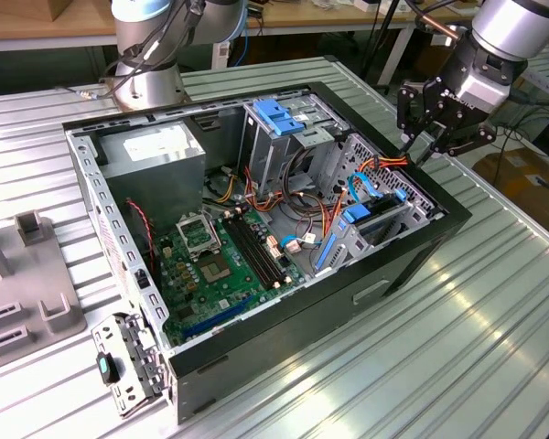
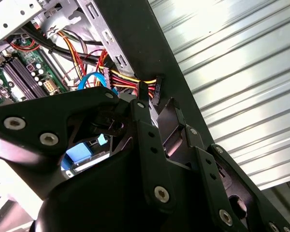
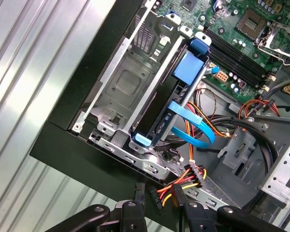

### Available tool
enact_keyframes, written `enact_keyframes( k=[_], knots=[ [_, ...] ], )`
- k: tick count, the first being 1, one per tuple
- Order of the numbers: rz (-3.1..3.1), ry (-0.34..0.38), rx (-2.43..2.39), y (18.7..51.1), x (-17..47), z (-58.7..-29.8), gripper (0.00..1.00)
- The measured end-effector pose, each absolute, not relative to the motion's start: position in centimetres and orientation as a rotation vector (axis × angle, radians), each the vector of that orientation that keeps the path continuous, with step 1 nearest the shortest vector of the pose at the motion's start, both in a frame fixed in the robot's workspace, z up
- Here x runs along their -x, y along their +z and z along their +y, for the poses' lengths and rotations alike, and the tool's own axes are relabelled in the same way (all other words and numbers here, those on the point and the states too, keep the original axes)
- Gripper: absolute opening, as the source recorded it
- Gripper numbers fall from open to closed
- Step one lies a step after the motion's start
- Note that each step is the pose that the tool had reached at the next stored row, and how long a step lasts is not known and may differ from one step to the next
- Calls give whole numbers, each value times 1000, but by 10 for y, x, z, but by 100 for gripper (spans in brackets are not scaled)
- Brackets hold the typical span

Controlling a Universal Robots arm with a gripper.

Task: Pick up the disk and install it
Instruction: 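Insert the second disk wire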

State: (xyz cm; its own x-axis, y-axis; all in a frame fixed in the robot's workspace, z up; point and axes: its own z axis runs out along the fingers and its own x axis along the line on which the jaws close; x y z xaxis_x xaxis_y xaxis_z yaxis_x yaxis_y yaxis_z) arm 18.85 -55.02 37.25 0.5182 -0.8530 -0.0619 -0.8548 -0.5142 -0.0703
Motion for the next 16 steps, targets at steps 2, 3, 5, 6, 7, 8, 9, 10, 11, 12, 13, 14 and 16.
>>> enact_keyframes(
  k=[2,3,5,6,7,8,9,10,11,12,13,14,16],
  knots=[
    [1489,30,2662,373,-189,-550,36],
    [1482,30,2665,373,-189,-550,36],
    [1481,30,2666,373,-189,-550,36],
    [1480,30,2666,373,-189,-550,36],
    [1480,30,2667,373,-189,-550,36],
    [1480,31,2667,373,-189,-550,36],
    [1480,31,2667,373,-189,-550,36],
    [1480,31,2667,373,-189,-550,36],
    [1480,31,2667,373,-189,-550,36],
    [1480,31,2667,373,-189,-550,36],
    [1479,31,2667,373,-189,-550,36],
    [1477,31,2668,373,-189,-550,36],
    [1469,31,2673,373,-189,-550,36]
  ],
)
